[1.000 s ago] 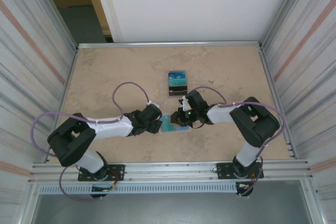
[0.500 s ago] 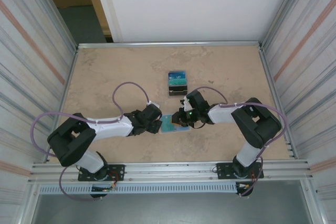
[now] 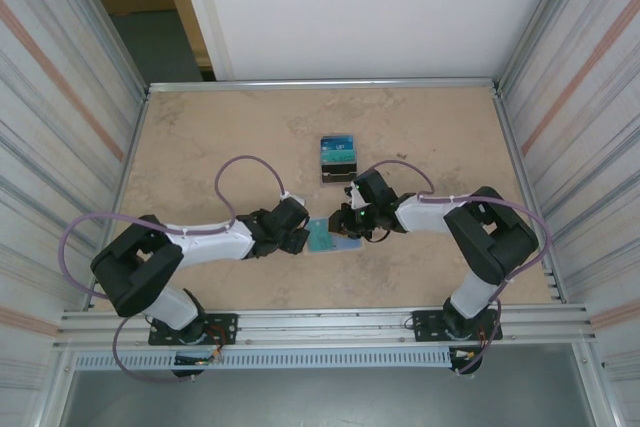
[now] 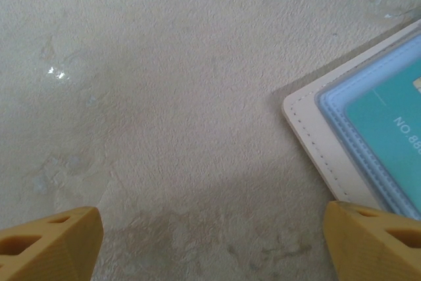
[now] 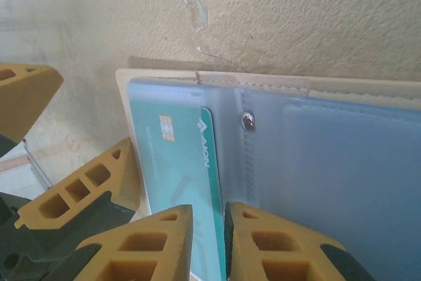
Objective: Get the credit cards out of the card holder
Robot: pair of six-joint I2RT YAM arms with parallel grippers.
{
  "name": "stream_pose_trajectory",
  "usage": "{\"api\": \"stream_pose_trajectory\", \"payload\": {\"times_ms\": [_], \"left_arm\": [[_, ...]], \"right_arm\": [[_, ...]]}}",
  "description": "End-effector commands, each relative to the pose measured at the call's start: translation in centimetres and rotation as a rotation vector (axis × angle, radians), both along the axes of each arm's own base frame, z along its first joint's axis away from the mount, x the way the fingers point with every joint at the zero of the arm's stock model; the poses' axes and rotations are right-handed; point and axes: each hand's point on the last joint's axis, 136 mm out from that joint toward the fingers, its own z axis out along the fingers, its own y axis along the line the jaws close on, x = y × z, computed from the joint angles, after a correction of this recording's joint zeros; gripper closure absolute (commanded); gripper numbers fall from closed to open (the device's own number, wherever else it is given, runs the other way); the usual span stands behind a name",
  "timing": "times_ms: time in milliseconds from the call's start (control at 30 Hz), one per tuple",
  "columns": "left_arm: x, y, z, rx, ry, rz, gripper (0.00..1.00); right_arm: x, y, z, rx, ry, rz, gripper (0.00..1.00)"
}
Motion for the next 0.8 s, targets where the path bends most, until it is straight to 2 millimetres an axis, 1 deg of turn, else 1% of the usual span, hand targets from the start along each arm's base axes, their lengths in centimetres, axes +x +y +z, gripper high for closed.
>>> {"api": "stream_pose_trajectory", "payload": {"times_ms": [0, 267, 533, 767], "left_arm": [[0.1, -0.5, 0.3, -0.004, 0.006, 0.003, 0.12], [0.0, -0.4, 0.2, -0.003, 0.008, 0.003, 0.12], [0.0, -0.4, 0.0, 0.002, 0.014, 0.004, 0.12], [-0.1, -0.5, 0.1, -0.001, 0.015, 0.004, 0.12]], "right_arm": [[0.7, 0.4, 0.0, 0.0, -0.017, 0.014, 0.8], [0.5, 0.4, -0.5, -0.001, -0.001, 0.016, 0.81], [-0.2, 1.1, 0.3, 0.071, 0.012, 0.042, 0.82], [-0.6, 0.5, -0.4, 0.046, 0.026, 0.032, 0.83]]}}
